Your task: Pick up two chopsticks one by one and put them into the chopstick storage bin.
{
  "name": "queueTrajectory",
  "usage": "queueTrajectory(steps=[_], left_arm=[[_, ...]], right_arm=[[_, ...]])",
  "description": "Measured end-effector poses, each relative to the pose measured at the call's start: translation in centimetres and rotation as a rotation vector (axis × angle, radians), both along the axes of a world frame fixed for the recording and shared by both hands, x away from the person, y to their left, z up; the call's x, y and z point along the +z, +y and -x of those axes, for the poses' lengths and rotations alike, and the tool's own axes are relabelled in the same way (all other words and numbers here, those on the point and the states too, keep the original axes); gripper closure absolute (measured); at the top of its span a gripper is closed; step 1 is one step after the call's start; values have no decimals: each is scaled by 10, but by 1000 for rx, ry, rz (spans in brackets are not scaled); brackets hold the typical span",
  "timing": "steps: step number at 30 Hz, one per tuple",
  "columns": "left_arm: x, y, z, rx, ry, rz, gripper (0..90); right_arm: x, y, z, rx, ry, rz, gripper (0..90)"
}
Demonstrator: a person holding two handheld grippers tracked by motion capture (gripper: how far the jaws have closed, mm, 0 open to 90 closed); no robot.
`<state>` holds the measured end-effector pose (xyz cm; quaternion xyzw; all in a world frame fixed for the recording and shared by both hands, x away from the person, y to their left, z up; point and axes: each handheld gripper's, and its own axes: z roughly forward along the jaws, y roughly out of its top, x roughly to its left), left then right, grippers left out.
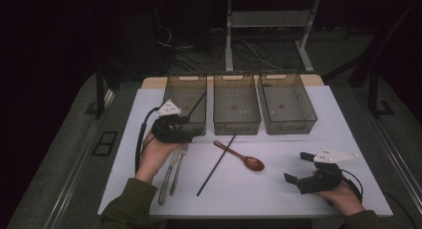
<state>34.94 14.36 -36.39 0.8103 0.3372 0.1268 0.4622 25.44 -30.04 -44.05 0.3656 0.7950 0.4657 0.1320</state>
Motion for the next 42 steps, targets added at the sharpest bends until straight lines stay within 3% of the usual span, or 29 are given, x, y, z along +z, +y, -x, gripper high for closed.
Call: queueTrajectory(steps=[4,10,13,22,30,42], left_arm=[[-11,-5,16,5,3,-11,319],[-23,-10,27,2,12,-12,336],[-30,-13,34,1,-1,-24,350],[-51,-22,48,-28,42,-36,375],[-66,-32,62,-60,83,-42,476],[-79,-50,65,-120,125,-114,633]], right_arm=[[0,0,0,-1,0,2,1],[0,0,0,0,0,2,1],[0,0,0,-1,1,3,1],[0,-1,1,-2,-4,5,1],[0,-1,1,1,-3,6,1],[0,0,1,3,-2,12,1]])
